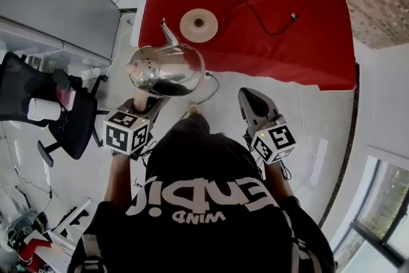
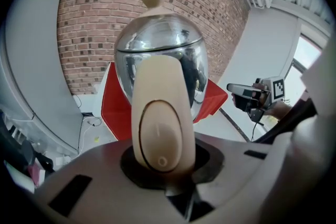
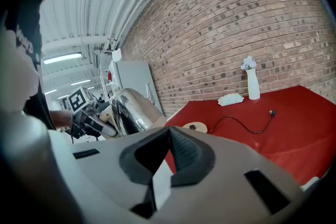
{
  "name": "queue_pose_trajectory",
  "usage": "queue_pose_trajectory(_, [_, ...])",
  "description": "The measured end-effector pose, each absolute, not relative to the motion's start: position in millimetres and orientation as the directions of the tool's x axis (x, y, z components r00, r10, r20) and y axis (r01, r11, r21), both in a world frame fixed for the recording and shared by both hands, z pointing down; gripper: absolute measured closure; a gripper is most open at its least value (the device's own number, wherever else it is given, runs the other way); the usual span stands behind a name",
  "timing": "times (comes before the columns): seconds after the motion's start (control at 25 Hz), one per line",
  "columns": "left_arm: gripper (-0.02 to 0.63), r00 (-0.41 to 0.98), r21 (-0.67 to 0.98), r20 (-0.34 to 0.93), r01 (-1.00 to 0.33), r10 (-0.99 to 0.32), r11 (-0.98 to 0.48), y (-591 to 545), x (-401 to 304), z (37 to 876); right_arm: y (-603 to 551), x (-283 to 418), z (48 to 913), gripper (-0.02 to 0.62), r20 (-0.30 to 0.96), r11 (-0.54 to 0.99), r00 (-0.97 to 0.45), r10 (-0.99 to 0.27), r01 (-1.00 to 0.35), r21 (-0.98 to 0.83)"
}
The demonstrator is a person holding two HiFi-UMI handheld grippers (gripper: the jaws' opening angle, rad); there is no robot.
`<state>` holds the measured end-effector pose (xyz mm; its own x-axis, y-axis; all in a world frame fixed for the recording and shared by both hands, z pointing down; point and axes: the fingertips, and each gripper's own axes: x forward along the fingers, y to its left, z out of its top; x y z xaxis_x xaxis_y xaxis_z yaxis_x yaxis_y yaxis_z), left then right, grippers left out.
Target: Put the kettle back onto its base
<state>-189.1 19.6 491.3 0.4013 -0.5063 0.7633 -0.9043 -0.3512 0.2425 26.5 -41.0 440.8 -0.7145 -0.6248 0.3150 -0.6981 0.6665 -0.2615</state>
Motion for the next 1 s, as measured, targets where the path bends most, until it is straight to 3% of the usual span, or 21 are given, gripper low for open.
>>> queue_pose_trajectory(0.52, [0.546, 0.454, 0.26, 0.757, -0.869, -0.47, -0.42, -9, -199, 491, -60, 12, 430, 0.574, 0.321, 0.628, -0.67, -0.67, -0.741, -0.237])
queue_pose_trajectory(1.0, [0.546, 0.436, 0.27, 0.768, -0.884, -0.468, -0.381, -35, -193, 495, -91, 19, 426, 0.572, 0.312, 0.653, -0.693, -0.65, -0.719, -0.239])
